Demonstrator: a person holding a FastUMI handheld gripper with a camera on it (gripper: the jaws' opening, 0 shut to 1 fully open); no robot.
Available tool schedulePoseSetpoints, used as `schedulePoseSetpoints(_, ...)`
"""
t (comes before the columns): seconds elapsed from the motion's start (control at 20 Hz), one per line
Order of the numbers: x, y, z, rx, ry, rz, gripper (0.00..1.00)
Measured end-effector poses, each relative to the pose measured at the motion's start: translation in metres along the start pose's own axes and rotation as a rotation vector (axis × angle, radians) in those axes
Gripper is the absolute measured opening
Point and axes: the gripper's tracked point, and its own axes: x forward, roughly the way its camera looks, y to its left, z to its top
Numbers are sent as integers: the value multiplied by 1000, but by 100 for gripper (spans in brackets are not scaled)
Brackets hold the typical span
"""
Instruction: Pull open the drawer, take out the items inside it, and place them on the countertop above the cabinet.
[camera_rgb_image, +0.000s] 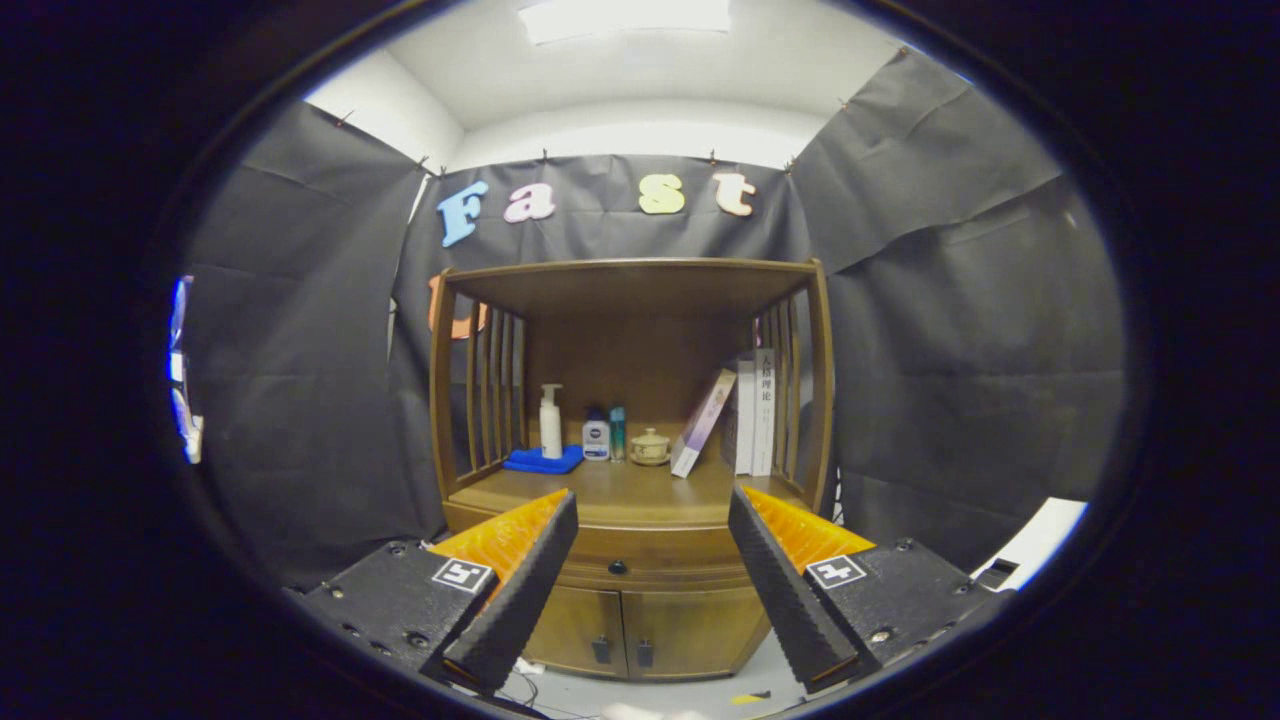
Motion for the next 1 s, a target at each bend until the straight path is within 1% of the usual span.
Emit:
schedulePoseSetpoints(0.25, 4, 6, -9, -2, 14, 14, 99)
schedulePoseSetpoints(0.35, 8, 11, -18, -8, 32, 34, 99)
schedulePoseSetpoints(0.5, 21, 12, -29, 11, 39, 40, 99)
schedulePoseSetpoints(0.75, 65, 17, -78, 50, 84, 77, 99)
schedulePoseSetpoints(0.85, 84, 19, -103, 39, 106, 93, 99)
schedulePoseSetpoints(1.0, 110, 12, -143, 15, 137, 66, 98)
